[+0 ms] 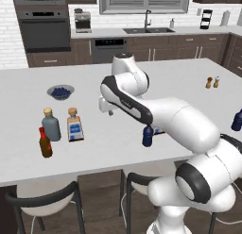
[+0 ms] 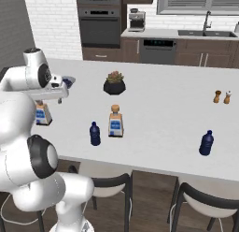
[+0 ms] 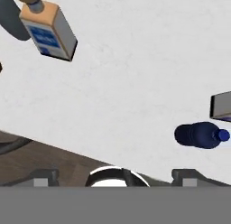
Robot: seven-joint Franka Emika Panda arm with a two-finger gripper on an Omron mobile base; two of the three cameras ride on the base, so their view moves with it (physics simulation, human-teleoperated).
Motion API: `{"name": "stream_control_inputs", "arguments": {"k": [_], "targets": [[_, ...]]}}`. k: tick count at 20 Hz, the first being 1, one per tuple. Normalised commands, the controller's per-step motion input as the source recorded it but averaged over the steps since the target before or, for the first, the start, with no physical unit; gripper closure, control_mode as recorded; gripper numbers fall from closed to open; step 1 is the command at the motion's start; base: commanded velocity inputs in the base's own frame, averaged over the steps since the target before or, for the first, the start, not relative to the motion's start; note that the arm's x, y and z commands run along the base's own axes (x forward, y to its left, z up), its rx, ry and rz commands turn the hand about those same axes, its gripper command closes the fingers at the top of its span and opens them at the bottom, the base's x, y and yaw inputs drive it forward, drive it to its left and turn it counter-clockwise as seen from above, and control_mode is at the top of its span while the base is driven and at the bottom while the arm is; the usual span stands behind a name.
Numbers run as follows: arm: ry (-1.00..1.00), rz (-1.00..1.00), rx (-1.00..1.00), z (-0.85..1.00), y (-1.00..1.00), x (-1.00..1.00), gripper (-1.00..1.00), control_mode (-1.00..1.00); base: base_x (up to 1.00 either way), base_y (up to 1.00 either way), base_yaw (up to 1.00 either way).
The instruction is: Move the plastic bottles in the middle to the plastics group, and the glass bottles in the middle to the glass group.
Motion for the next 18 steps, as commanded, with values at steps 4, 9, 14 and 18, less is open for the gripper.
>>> {"name": "stream_control_inputs", "arguments": {"k": [4, 9, 14, 18], "targets": [[0.19, -0.07, -0.1, 0.01, -0.71, 0.0, -1.0, -1.0, 0.0, 0.0, 0.0], [0.09, -0.07, -0.09, -0.09, -0.48, -0.25, -1.0, -1.0, 0.0, 0.0, 0.0], [-0.06, -0.02, 0.0, -0.23, -0.53, -0.38, -1.0, -1.0, 0.0, 0.0, 0.0], [-0.04, 0.0, 0.0, -0.27, -0.08, -0.09, -1.0, -1.0, 0.0, 0.0, 0.0]]}}
